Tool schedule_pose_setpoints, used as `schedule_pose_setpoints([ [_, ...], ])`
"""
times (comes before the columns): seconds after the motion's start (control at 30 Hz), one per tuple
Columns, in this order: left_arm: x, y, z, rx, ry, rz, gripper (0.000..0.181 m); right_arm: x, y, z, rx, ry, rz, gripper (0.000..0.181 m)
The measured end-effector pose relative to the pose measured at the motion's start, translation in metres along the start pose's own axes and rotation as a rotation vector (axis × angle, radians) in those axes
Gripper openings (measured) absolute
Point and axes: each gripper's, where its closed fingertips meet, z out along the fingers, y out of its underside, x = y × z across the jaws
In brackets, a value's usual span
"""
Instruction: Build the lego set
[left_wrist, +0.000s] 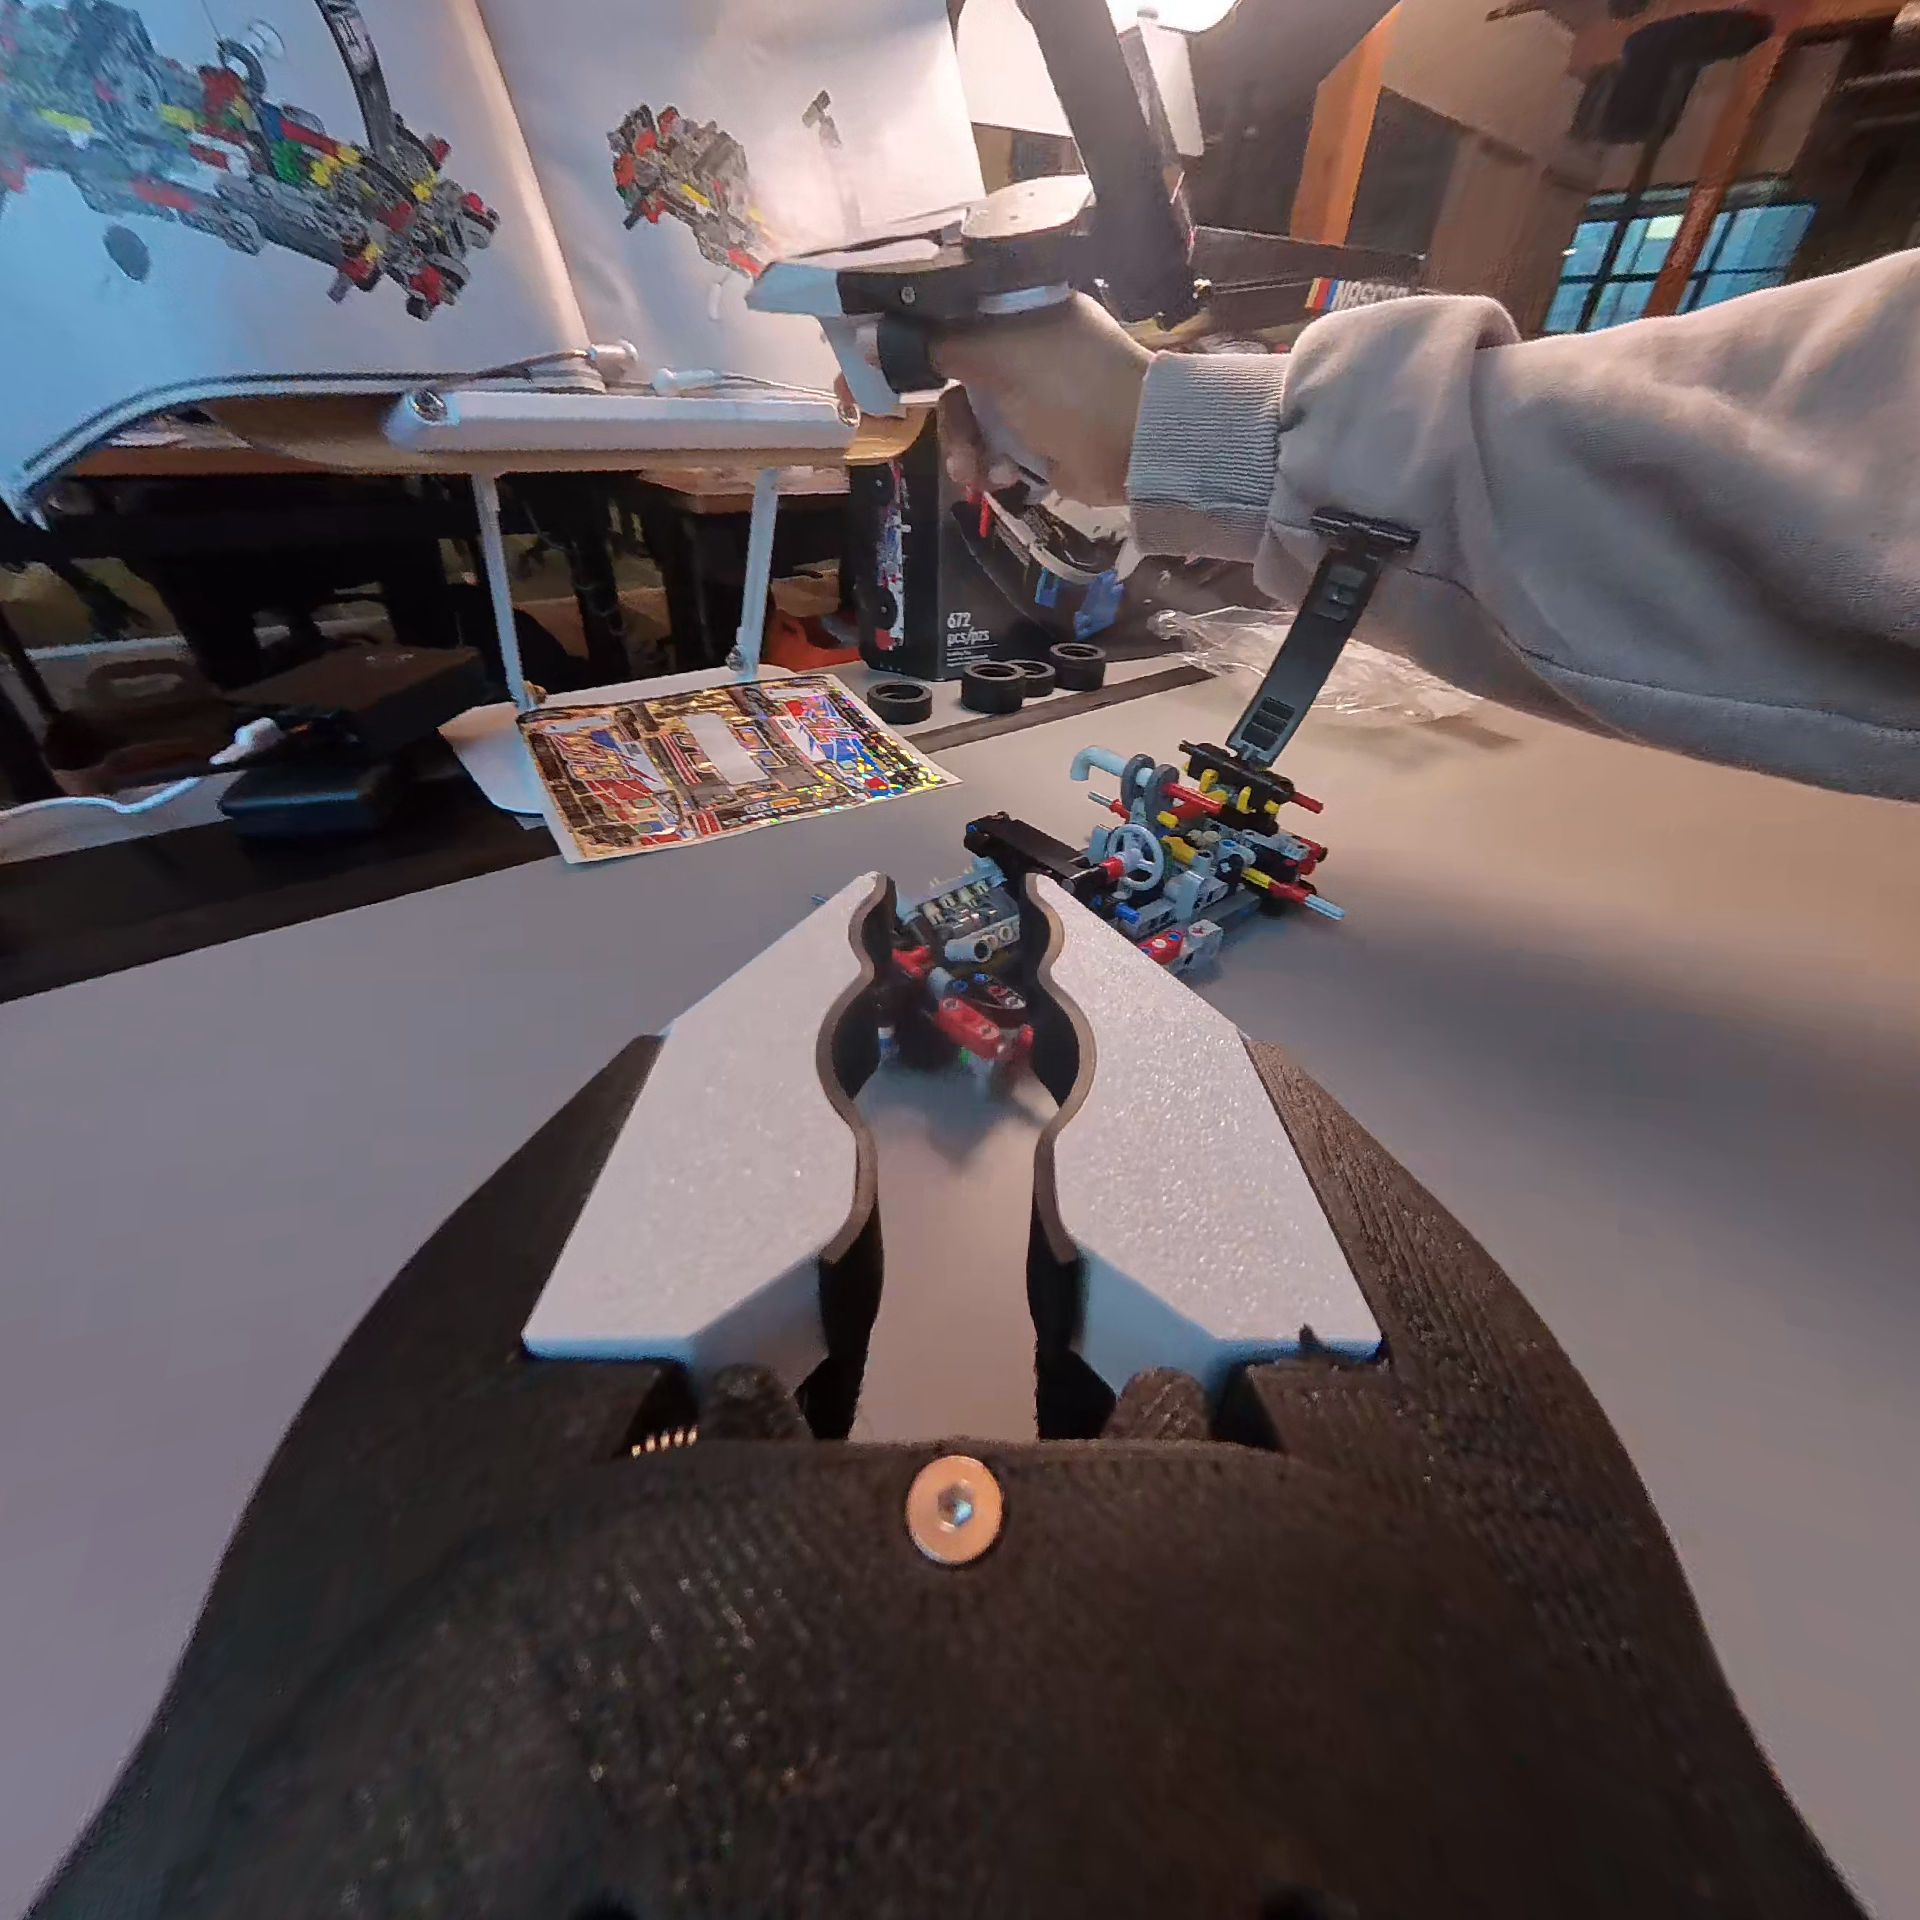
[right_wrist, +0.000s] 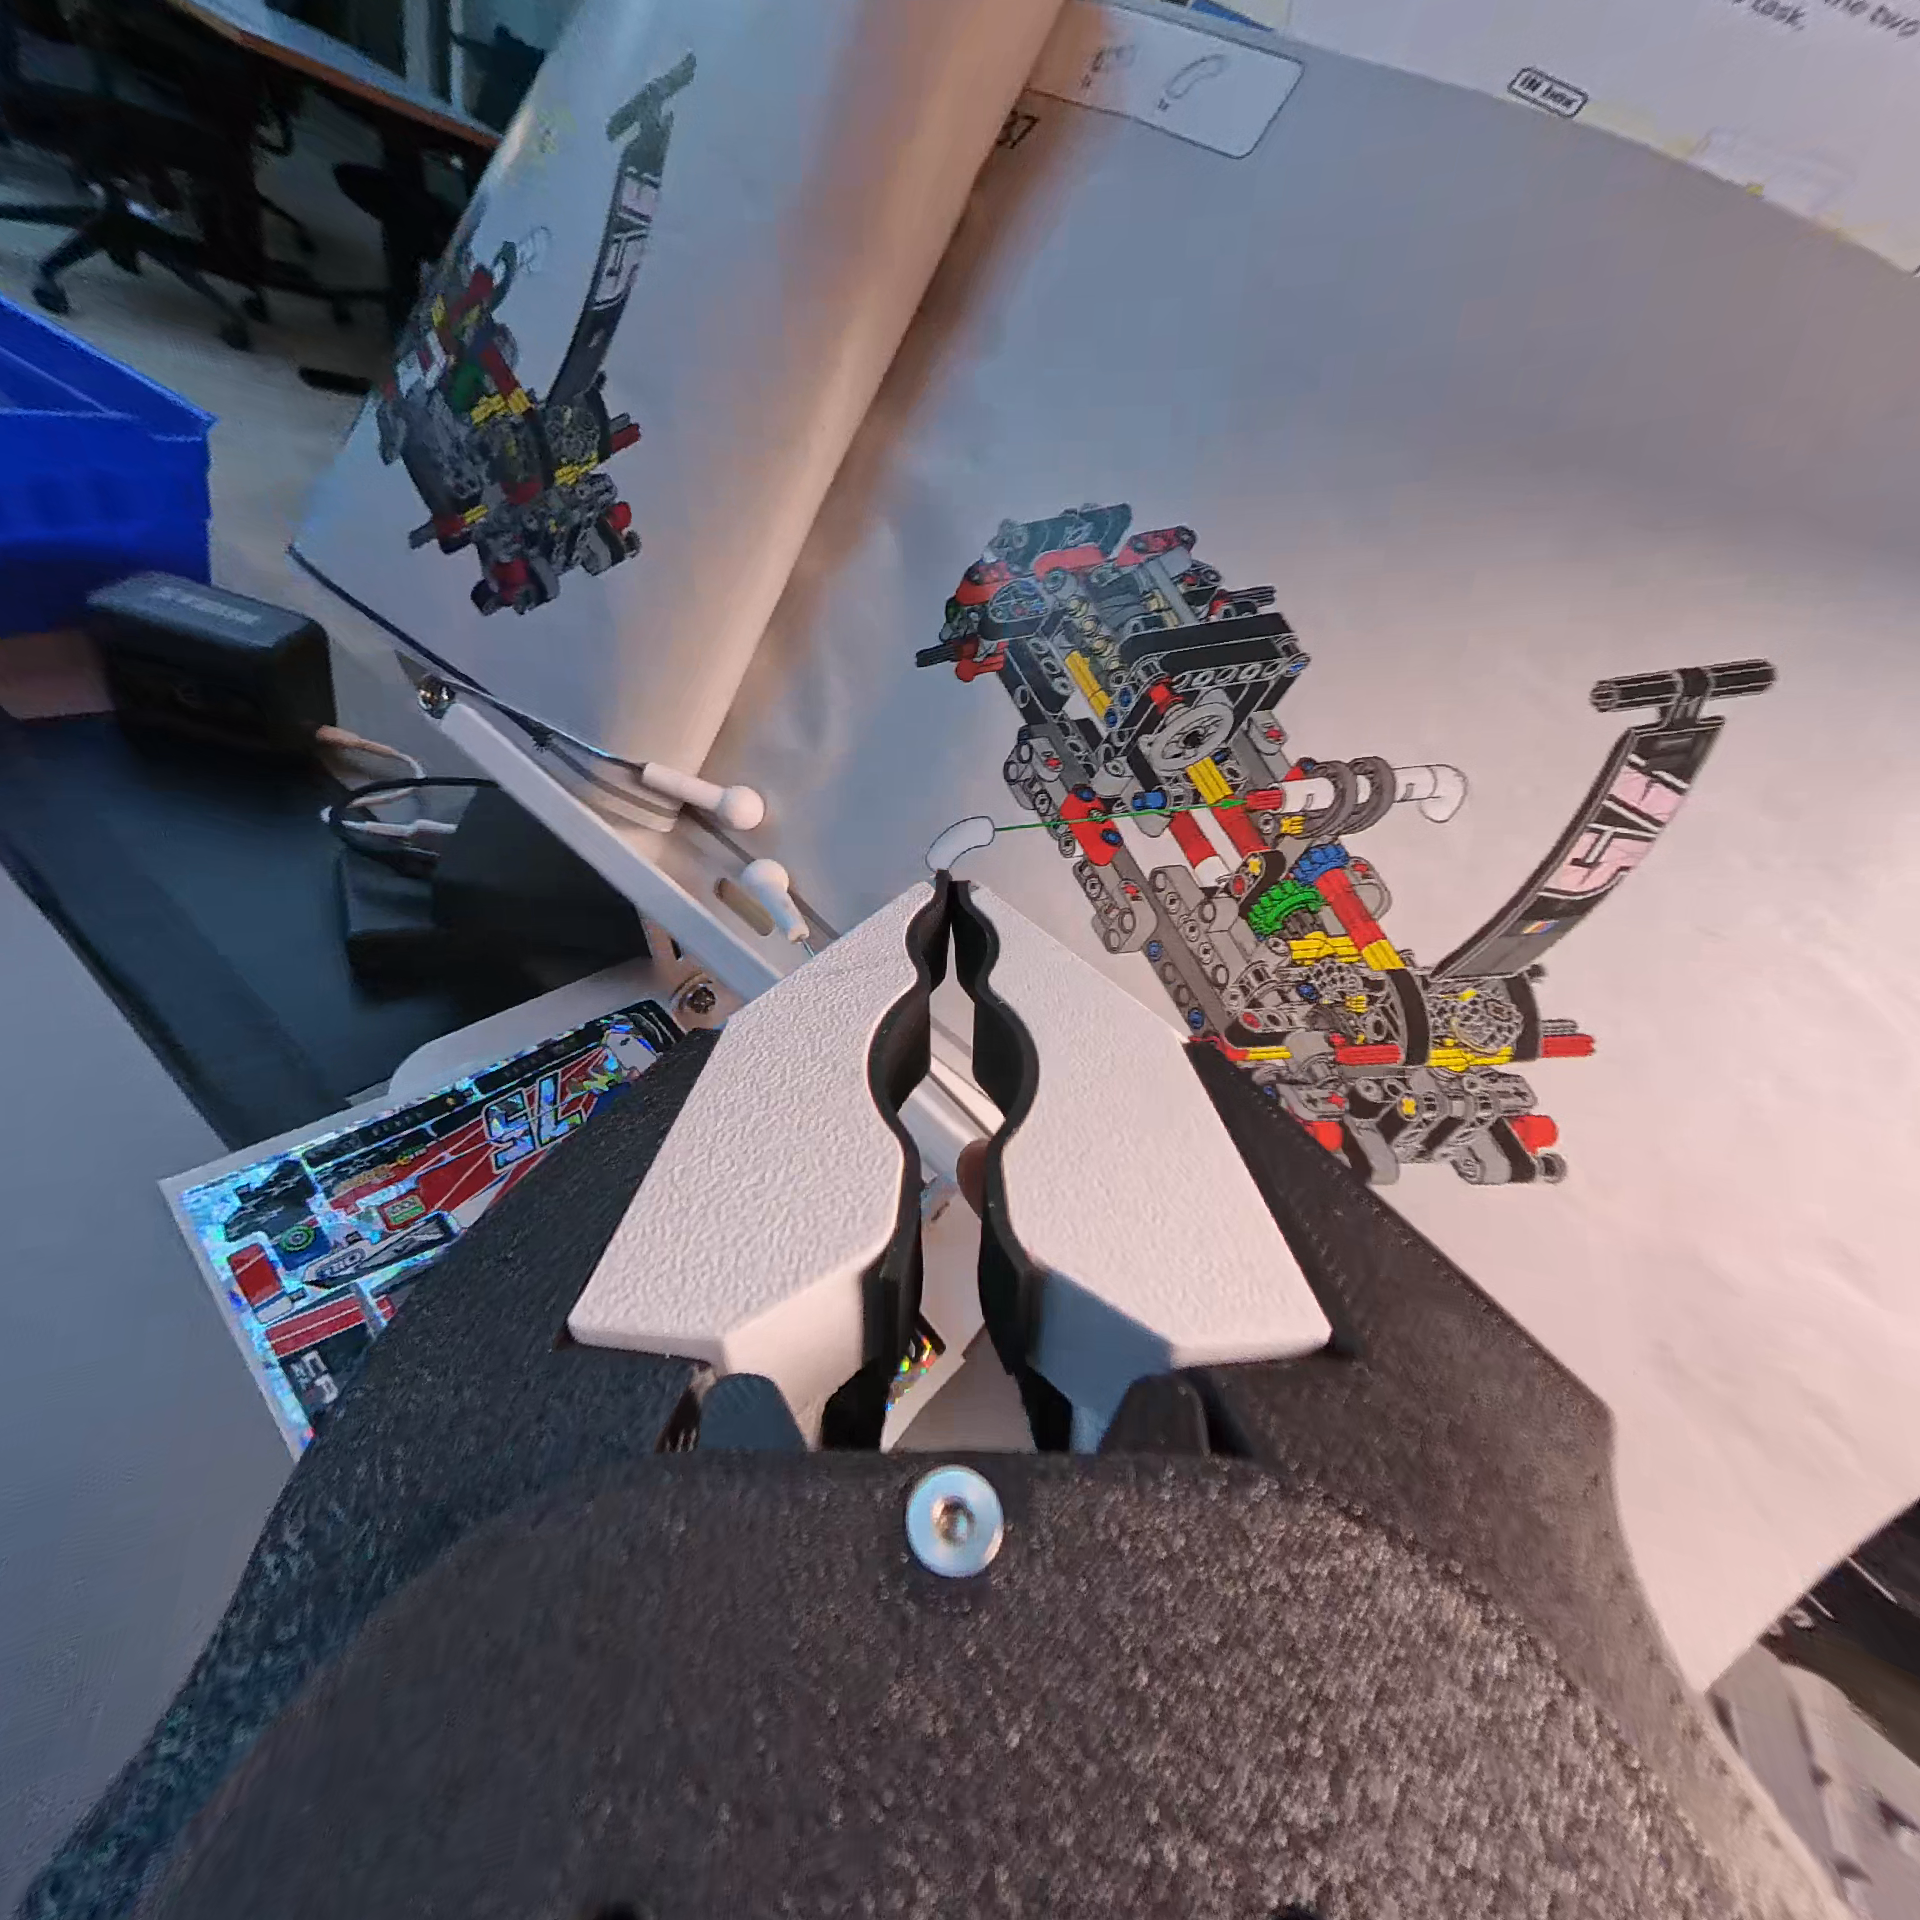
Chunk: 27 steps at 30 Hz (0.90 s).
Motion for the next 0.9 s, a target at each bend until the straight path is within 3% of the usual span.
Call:
schedule_pose_setpoints([
  [0.43, -0.002, 0.001, 0.001, -0.014, -0.065, 0.135, 0.028, 0.002, -0.003, 0.001, 0.013, -0.005, -0.001, 0.0],
  [0.9, -0.003, 0.005, 0.004, -0.035, -0.063, 0.144, 0.028, 0.061, -0.015, -0.007, 0.046, 0.111, 0.074, 0.0],
])
